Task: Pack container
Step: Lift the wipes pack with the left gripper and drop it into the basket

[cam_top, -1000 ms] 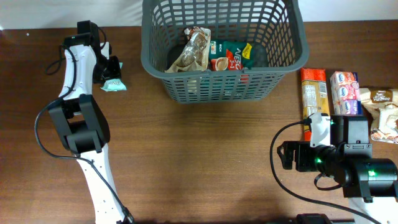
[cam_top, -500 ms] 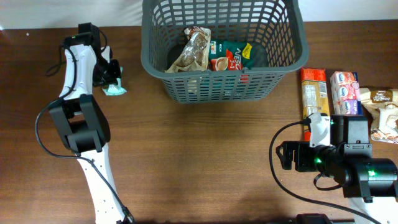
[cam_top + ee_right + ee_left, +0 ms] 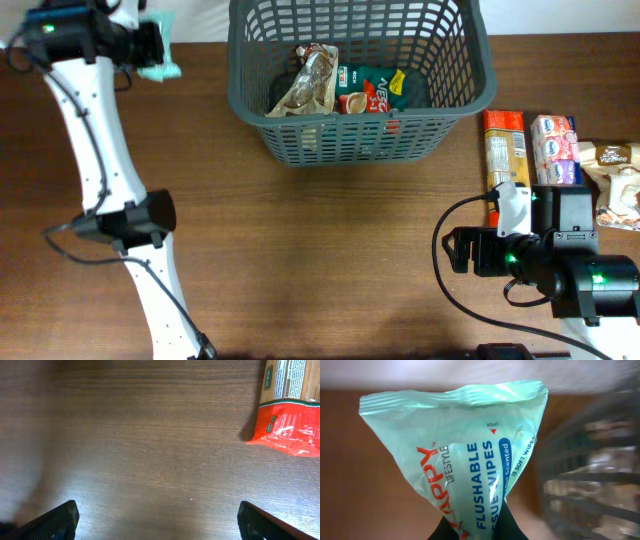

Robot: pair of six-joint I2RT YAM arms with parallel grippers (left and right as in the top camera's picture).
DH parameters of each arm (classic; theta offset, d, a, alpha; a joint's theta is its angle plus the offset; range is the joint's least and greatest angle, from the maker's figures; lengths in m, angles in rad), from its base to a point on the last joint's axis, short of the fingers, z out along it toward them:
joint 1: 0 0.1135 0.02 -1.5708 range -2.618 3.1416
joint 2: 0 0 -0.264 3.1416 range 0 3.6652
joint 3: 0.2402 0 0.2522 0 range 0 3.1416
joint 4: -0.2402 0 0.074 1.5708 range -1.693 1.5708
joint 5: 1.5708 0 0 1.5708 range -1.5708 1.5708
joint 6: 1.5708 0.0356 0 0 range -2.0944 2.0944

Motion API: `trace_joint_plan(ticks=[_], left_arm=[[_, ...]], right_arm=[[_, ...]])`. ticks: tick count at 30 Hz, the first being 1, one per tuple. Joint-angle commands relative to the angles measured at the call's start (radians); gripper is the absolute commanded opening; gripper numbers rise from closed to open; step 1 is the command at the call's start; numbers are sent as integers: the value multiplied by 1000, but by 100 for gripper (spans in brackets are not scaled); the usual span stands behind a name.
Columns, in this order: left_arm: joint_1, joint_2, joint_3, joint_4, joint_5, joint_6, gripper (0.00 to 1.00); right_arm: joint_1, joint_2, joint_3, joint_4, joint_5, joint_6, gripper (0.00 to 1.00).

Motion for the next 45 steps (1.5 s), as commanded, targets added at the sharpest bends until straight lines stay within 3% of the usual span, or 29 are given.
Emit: trace_joint_plan(ticks=[1,9,16,26,36,37,38,40,45], left_arm=[[-28,-140,22,48,185,143,2],[-239,-305,22,91,212,452,2],[-455,-273,-60,141,201,735,2],[-534,-163,-433,436,204,778,2],[-537,-12,-453,521,206,751,2],[-538,-10,-453,531,206,737,9],[-537,-6,-453,541,206,718,29],[-537,-5,-453,546,206,676,51],[-534,-62,-402,518,186,546,67]], right_arm=[[6,-8,19,1,-13,1,99],[6,-8,19,1,-13,1,99],[6,-8,19,1,-13,1,99],[6,-8,19,-5,-13,1,99],[6,-8,19,-22,-13,1,99],[6,-8,19,-22,-13,1,99],[6,-8,19,-22,-13,1,99],[6,-8,19,-22,-13,1,99],[6,-9,21,-2,-13,1,99]])
